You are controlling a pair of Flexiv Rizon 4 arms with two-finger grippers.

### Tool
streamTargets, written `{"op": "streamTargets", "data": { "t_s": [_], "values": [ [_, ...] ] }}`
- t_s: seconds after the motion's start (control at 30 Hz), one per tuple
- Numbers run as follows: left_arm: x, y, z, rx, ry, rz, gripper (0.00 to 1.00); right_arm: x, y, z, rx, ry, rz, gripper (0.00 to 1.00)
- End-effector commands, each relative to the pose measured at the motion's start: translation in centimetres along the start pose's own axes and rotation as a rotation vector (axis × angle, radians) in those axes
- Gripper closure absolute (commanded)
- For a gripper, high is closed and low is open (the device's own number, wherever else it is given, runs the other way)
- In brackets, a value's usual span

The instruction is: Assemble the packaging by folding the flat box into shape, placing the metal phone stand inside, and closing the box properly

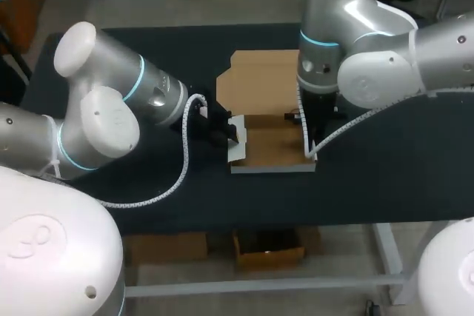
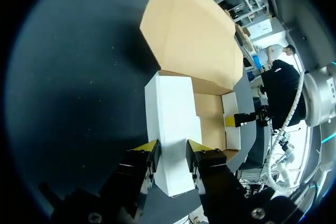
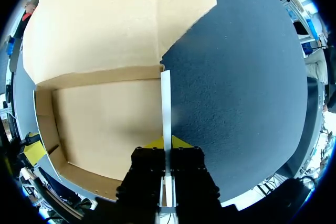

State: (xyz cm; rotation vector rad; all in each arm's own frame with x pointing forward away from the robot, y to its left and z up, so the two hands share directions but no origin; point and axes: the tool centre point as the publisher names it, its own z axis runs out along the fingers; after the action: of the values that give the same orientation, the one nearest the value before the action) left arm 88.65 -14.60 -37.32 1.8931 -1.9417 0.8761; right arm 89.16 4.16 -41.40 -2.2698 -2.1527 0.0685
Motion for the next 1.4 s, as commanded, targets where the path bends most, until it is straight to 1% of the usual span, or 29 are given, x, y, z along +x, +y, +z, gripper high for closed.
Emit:
{"op": "streamTargets", "data": {
  "t_s": [0.03,0.2,0.43,0.73,0.97,1.17,1.23,1.27,1.4],
  "values": [
    [0.2,0.1,0.9,0.021,-0.094,-0.006,0.65,0.1,0.0,-0.1,0.002,-0.001,0.000,1.00],
    [0.1,-0.2,1.3,0.032,-0.133,-0.008,0.65,0.1,0.0,-0.1,0.002,-0.001,0.000,1.00],
    [0.1,-1.0,1.7,0.026,-0.184,-0.007,0.64,0.1,0.0,-0.1,0.002,-0.001,0.000,1.00],
    [-0.6,-1.6,2.3,0.015,-0.294,-0.029,0.65,0.1,0.0,-0.1,0.002,-0.001,0.000,1.00],
    [-1.2,-1.7,2.7,0.008,-0.359,-0.037,0.67,0.1,0.0,-0.1,0.002,-0.001,0.000,1.00],
    [-1.4,-1.5,2.6,0.015,-0.455,-0.041,0.71,0.1,0.0,-0.1,0.002,-0.001,0.000,1.00],
    [-1.4,-1.5,2.6,0.010,-0.467,-0.041,0.72,0.1,0.0,-0.1,0.002,-0.001,0.000,1.00],
    [-1.4,-1.4,2.5,0.007,-0.492,-0.041,0.73,0.1,0.0,-0.1,0.002,-0.001,0.000,1.00],
    [-1.5,-1.2,2.8,-0.002,-0.535,-0.039,0.75,0.1,0.0,-0.1,0.002,-0.001,0.000,1.00]
  ]
}}
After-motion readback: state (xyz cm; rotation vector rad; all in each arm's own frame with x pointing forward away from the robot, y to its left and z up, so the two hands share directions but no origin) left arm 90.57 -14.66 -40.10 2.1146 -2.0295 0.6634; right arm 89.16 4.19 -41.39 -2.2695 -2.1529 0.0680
